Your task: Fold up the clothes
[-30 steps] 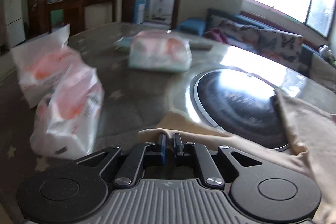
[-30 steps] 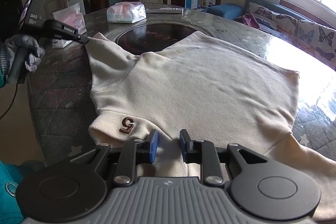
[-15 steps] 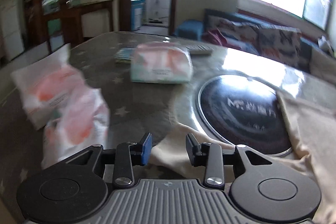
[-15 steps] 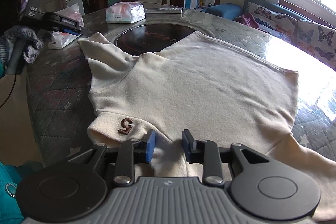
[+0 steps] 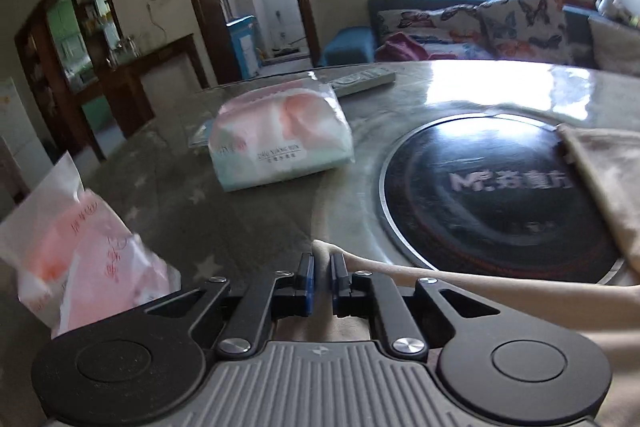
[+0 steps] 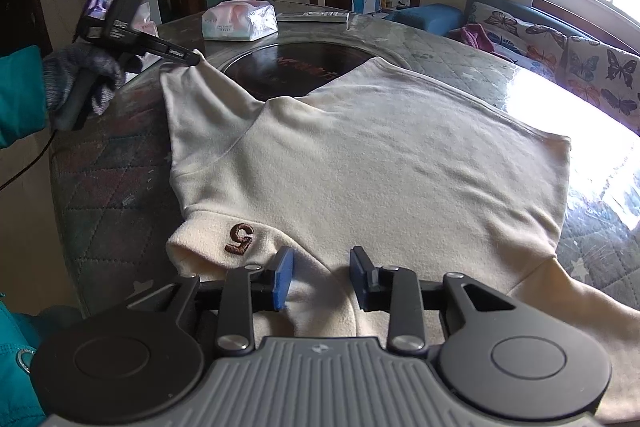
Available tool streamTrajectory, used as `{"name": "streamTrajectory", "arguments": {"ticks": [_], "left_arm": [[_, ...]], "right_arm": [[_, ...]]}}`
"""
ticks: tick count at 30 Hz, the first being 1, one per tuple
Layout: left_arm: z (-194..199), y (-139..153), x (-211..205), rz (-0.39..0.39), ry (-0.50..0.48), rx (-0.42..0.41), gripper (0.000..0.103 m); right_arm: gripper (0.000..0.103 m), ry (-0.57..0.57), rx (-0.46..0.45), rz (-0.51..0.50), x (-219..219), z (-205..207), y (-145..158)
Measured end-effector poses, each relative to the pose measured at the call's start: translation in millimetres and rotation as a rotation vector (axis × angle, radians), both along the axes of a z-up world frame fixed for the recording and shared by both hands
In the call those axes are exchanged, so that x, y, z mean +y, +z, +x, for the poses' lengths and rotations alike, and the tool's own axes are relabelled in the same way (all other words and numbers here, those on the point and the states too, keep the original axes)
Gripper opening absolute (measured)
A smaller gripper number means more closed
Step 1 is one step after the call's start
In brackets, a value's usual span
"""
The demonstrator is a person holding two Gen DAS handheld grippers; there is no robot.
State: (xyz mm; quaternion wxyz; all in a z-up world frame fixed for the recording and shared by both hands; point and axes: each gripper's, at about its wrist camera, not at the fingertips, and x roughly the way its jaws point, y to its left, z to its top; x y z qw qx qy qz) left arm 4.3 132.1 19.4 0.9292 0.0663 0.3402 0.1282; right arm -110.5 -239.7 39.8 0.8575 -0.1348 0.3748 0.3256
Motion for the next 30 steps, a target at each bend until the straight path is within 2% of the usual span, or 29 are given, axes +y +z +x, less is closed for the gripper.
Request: {"name": "streamTrajectory", "arguments": {"ticks": [3, 5, 10, 13, 17, 19, 24, 30], "left_arm": [[2.7, 1.3, 1.1, 0.002, -0.006, 0.011, 0.016], [2.3, 5.8, 3.0, -0.017, 0.001, 0.012, 0.025], [-1.0, 28.4, -12.6, -0.055, -0.03, -0.032, 0.025], [0.6, 40.1, -38.1, -0.09, -0.116, -0.047, 0.025], [9.7, 41.4, -81.4, -0.219, -0.278, -0.019, 0.024], [14.6, 35.8, -105.9, -0.252, -0.353, 0.005, 0.023], [25.2, 18.9, -153.2, -0.236, -0.487, 0.052, 0.019], [42.0, 1.5, -159.9, -0.216, -0.471, 0.102, 0.019]], "right_arm": [[0.032, 0.002, 0.005, 0.006, -1.2, 1.0, -0.2], [0.032, 0.003, 0.008, 0.009, -1.7, 1.7, -0.1], [0.033, 0.014, 0.006, 0.01, -1.9, 0.6, 2.1], [0.034, 0.012, 0.003, 0.019, -3.0, 0.5, 4.7], [0.038, -0.008, -0.006, 0.033, -7.6, 1.3, 8.4], [0.038, -0.026, -0.007, 0.046, -12.5, 2.3, 10.6], [0.038, -0.065, -0.012, 0.046, -24.4, 5.3, 12.2], [0.038, -0.123, -0.001, 0.053, -43.9, 10.2, 10.0]]}}
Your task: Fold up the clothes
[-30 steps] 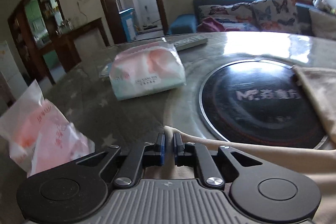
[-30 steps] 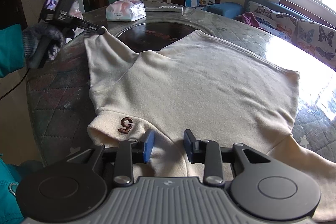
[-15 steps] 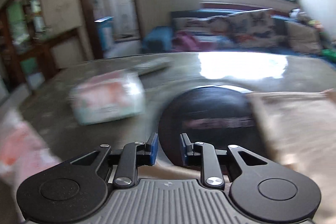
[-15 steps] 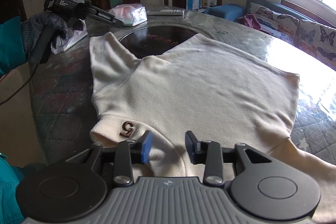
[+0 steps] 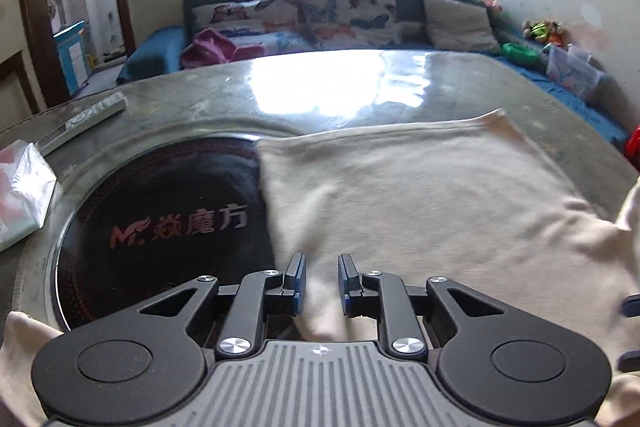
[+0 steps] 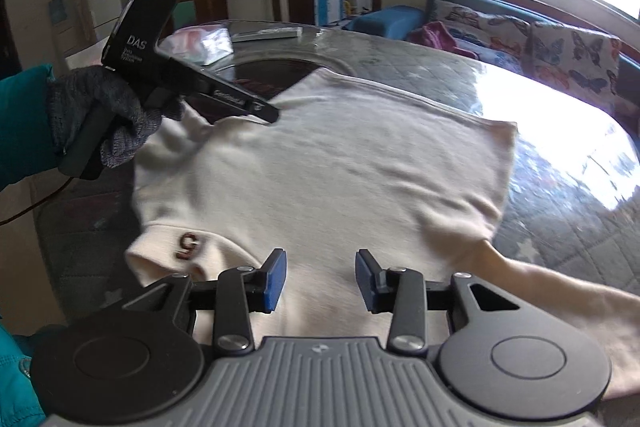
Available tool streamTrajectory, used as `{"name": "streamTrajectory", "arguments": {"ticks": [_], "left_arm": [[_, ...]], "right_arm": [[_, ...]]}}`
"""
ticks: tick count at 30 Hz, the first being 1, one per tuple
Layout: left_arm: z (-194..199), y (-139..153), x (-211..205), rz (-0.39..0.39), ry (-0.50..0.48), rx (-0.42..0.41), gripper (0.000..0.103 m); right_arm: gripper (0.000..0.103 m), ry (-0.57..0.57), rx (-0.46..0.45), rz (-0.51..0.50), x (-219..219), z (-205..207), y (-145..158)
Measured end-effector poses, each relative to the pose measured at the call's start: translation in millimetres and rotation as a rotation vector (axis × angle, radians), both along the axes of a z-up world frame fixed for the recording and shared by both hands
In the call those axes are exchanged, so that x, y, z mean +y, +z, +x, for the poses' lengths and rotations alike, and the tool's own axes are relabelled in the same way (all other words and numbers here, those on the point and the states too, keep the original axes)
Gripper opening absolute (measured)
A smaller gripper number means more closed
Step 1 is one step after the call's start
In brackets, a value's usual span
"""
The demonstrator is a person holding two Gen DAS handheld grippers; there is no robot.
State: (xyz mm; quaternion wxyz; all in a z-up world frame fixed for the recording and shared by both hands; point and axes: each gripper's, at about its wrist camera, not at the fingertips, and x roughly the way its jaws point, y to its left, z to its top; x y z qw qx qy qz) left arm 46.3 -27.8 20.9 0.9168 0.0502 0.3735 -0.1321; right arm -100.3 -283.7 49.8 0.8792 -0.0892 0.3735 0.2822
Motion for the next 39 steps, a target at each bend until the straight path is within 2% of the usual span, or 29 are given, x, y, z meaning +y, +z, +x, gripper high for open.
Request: {"name": "streamTrajectory", "arguments": {"ticks": [6, 11, 18, 22, 25, 31, 34, 39], "left_arm": [[15.7, 4.1, 4.2, -0.022, 0.032, 0.026, 0.019], [31.1, 13.5, -3.3, -0.04, 0.026, 0.0, 0.019], [70.6, 1.5, -8.2, -0.026, 0.068, 0.039, 0.02], [78.7, 1.7, -0.4, -0.051, 0.102, 0.043, 0.02], [68.8, 6.0, -4.6, -0.059, 0.094, 0.043, 0.02], [14.0, 21.0, -30.7, -0.082, -0.039, 0.0, 0.028], [-17.1, 26.6, -44.4, -0.078, -0.108, -0.028, 0.03], [-55.9, 30.2, -59.0, -0.069, -0.184, -0.057, 0.034]], "right_arm": [[0.038, -0.024, 0.027, 0.016, -15.7, -0.4, -3.9], [0.038, -0.055, 0.019, 0.035, -28.1, 2.6, 0.4], [0.038, -0.11, 0.023, 0.032, -42.8, 11.3, 0.2], [0.038, -0.143, 0.028, 0.029, -53.9, 9.4, -1.3], [0.038, -0.169, 0.021, 0.037, -62.5, 8.8, 0.2], [0.038, -0.183, -0.017, 0.083, -62.3, 20.4, 4.1], [0.038, -0.185, -0.029, 0.073, -59.2, 26.4, -0.9], [0.038, -0.259, -0.016, 0.097, -73.3, 25.9, -8.8]]}}
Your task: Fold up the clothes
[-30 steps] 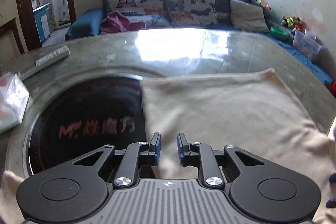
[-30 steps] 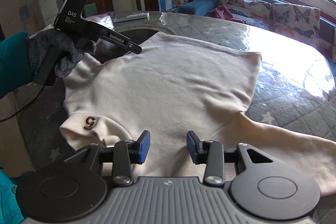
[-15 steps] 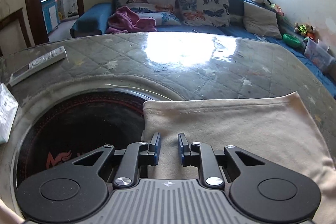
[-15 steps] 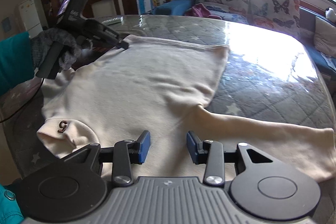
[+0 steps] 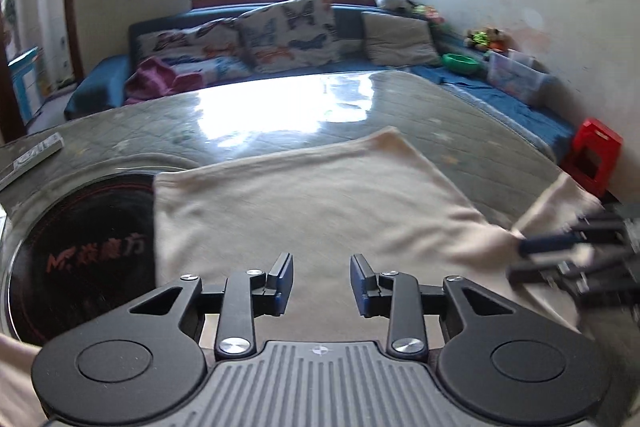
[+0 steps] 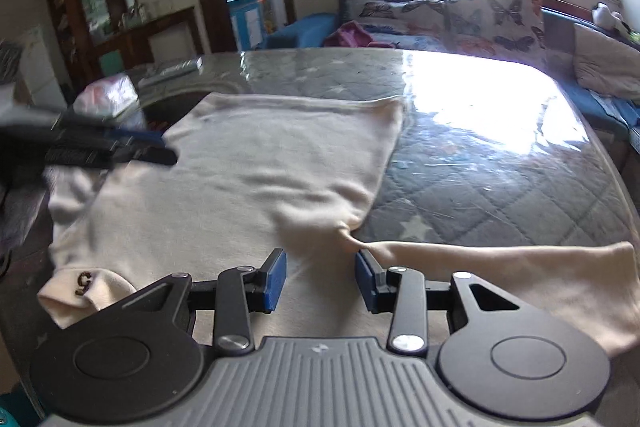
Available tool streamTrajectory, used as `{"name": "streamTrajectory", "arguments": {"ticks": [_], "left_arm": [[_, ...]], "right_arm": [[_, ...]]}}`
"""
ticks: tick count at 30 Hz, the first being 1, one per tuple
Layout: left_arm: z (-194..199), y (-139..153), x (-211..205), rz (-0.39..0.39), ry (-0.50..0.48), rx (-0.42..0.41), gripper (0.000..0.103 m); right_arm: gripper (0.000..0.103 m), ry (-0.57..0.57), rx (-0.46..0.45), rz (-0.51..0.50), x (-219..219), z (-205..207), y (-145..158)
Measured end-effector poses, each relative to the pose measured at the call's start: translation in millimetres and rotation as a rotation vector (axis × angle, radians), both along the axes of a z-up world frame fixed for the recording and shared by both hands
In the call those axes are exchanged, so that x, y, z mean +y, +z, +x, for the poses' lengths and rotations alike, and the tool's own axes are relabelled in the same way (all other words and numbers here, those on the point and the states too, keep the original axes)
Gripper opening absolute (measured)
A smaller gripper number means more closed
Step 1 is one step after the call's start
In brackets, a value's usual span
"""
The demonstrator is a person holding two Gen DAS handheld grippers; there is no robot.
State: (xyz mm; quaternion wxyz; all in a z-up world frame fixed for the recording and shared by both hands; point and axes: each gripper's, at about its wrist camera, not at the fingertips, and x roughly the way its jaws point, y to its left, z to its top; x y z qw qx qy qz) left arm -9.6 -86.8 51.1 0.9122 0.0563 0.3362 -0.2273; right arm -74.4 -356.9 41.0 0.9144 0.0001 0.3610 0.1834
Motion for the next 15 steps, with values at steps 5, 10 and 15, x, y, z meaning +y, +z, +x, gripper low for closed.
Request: {"name": "streamTrajectory", "arguments": {"ticks": [5, 10, 15], "left_arm": [[-25.3, -1.1, -19.0, 0.01, -0.062, -0.018, 0.034], [-47.2, -6.0, -42.6, 0.009, -0.134, -0.026, 0.034], [-58.1, -12.1, -62.5, 0.003, -0.193, -0.016, 0.035]], "right_arm": [[0.038, -0.065, 0.008, -0.006, -19.1, -9.4, -2.7], [0.038, -0.178, -0.014, -0.021, -53.5, -24.6, 1.4], [0.038, -0.333, -0.008, -0.062, -94.2, -30.8, -3.0]]}}
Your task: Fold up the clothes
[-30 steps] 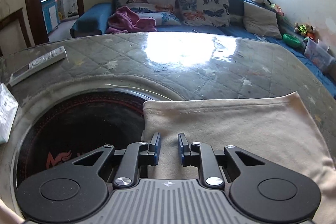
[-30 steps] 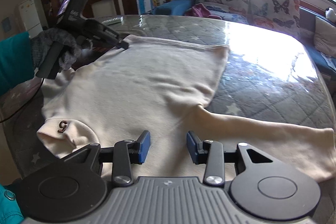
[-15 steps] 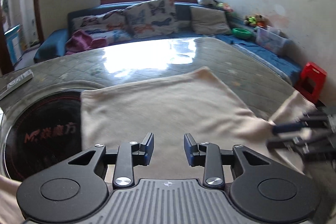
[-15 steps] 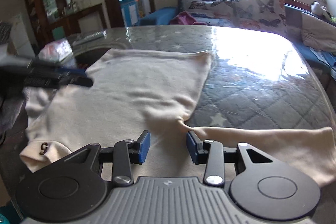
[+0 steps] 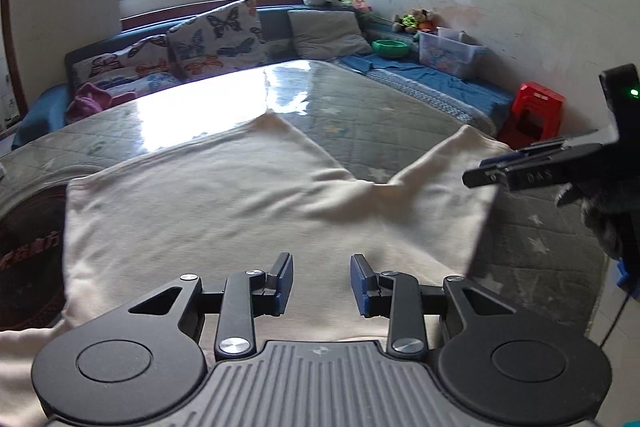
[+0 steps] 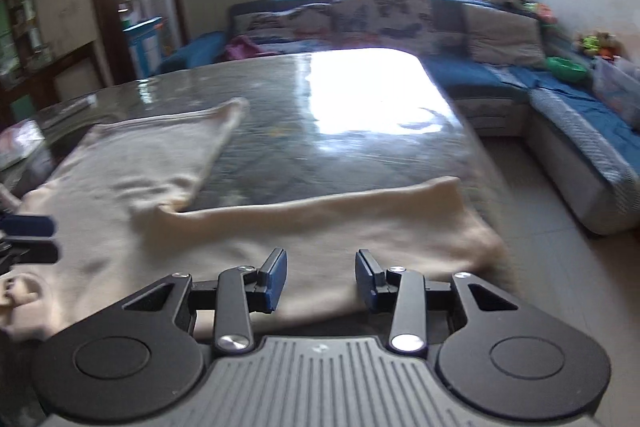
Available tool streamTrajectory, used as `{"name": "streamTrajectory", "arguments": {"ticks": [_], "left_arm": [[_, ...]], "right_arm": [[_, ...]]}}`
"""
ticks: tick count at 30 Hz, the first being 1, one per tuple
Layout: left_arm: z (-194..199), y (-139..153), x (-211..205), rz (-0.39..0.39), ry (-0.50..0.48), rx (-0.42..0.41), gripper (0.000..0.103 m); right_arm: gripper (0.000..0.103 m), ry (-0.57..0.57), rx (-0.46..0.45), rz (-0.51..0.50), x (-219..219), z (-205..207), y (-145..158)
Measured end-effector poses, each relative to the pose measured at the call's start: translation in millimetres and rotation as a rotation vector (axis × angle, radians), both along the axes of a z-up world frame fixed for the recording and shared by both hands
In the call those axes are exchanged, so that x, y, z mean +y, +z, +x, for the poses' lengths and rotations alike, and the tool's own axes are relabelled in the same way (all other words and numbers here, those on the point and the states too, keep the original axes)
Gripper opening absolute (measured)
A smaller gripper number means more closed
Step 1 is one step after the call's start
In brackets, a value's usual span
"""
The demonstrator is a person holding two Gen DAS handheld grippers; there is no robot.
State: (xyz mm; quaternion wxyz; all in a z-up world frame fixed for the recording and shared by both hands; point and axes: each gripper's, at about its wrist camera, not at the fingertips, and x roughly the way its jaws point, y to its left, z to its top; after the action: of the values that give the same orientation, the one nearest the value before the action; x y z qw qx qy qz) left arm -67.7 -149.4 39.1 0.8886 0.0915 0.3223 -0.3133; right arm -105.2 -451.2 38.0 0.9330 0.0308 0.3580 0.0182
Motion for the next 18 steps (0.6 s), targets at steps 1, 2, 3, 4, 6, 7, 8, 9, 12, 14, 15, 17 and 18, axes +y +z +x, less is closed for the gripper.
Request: {"name": "streamTrajectory", "arguments": {"ticks": [1, 2, 3, 4, 6, 7, 8, 9, 12, 14, 15, 17, 18], "left_arm": [[-1.9, -0.7, -3.2, -0.002, -0.008, 0.001, 0.035], [-3.1, -1.4, -6.0, -0.004, -0.016, 0.005, 0.035], [-4.4, -2.2, -8.4, -0.002, -0.023, 0.007, 0.035], [-5.9, -3.3, -10.5, 0.001, -0.029, 0.008, 0.035], [-8.5, -5.6, -14.3, 0.009, -0.04, 0.009, 0.035], [-9.0, -6.5, -15.4, 0.013, -0.043, 0.01, 0.035], [-9.4, -7.2, -15.9, 0.016, -0.044, 0.01, 0.035], [-9.5, -7.8, -16.1, 0.02, -0.044, 0.01, 0.035], [-10.2, -8.6, -16.2, 0.026, -0.043, 0.011, 0.038], [-11.5, -8.6, -16.1, 0.029, -0.042, 0.011, 0.038], [-12.2, -8.7, -16.0, 0.029, -0.041, 0.012, 0.038], [-12.7, -9.0, -16.2, 0.032, -0.041, 0.013, 0.038], [-12.9, -9.0, -16.5, 0.033, -0.041, 0.014, 0.038]], "right_arm": [[0.038, -0.021, 0.0, -0.013, -5.1, -1.1, -1.1], [0.038, -0.053, 0.003, -0.037, -12.3, -3.1, -2.9], [0.038, -0.085, 0.006, -0.061, -19.6, -5.2, -4.8], [0.038, -0.101, 0.005, -0.062, -24.2, -6.2, -5.7], [0.038, -0.132, 0.005, -0.063, -33.1, -8.2, -7.4], [0.038, -0.163, 0.007, -0.054, -39.7, -8.1, -9.0], [0.038, -0.175, 0.005, -0.045, -44.0, -7.8, -10.0], [0.038, -0.183, 0.003, -0.037, -46.9, -7.5, -10.4], [0.037, -0.206, -0.004, -0.029, -51.8, -4.5, -11.3], [0.036, -0.229, -0.009, -0.017, -54.6, -2.2, -11.8], [0.034, -0.245, -0.012, -0.007, -56.2, -0.8, -12.0], [0.029, -0.264, -0.018, -0.003, -58.3, -0.4, -13.0], [0.025, -0.279, -0.023, 0.0, -59.9, -0.2, -13.7]]}}
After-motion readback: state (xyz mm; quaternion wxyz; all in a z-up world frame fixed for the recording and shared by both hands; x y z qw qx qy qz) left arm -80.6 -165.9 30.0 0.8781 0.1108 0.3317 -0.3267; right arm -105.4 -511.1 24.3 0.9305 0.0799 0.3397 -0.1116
